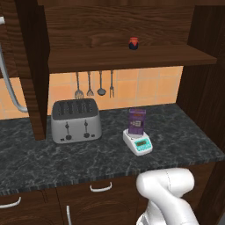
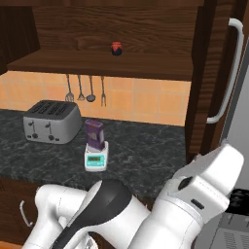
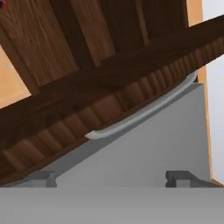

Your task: Pick the cereal and place it on the digital scale for weighing, and close the cabinet.

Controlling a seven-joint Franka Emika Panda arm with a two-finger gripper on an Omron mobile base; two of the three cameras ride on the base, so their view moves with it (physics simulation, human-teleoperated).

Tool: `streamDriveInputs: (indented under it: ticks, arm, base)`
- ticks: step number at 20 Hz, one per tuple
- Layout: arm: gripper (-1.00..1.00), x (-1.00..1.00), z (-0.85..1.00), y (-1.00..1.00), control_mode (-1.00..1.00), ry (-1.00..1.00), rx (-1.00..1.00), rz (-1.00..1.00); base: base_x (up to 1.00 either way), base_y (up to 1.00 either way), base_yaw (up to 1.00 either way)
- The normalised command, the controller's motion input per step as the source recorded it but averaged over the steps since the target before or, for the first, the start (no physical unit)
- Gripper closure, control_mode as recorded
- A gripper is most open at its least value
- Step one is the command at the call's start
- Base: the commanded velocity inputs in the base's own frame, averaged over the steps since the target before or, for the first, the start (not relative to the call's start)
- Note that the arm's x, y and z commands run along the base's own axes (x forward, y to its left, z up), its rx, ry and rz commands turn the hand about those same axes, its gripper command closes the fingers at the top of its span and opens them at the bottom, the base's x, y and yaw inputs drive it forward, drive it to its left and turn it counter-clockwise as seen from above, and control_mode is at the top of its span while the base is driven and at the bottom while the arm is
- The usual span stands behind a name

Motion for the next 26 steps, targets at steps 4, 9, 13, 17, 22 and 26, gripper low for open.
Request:
streamDriveInputs:
  ticks: [4, 9, 13, 17, 22, 26]
  arm:
    - [-1.00, 0.14, 0.28, 0.01, -1.00, -0.23, 0.00, 0.10]
    - [-1.00, 0.34, 0.18, 0.09, -1.00, -0.13, 0.00, 0.10]
    - [-1.00, 0.32, 0.23, 0.45, -1.00, -0.14, -0.01, 0.12]
    - [-1.00, 0.13, 0.22, 0.26, -1.00, -0.10, -0.01, 0.09]
    - [-1.00, -0.11, 0.16, -0.07, -1.00, -0.04, 0.00, 0.04]
    - [-1.00, -0.56, 0.00, -0.98, -1.00, 0.00, 0.00, 0.00]
  base:
    - [0.00, 0.00, 0.00]
    - [0.00, 0.00, 0.00]
    - [0.00, 0.00, 0.00]
    - [0.00, 0.00, 0.00]
    - [0.00, 0.00, 0.00]
    - [0.00, 0.00, 0.00]
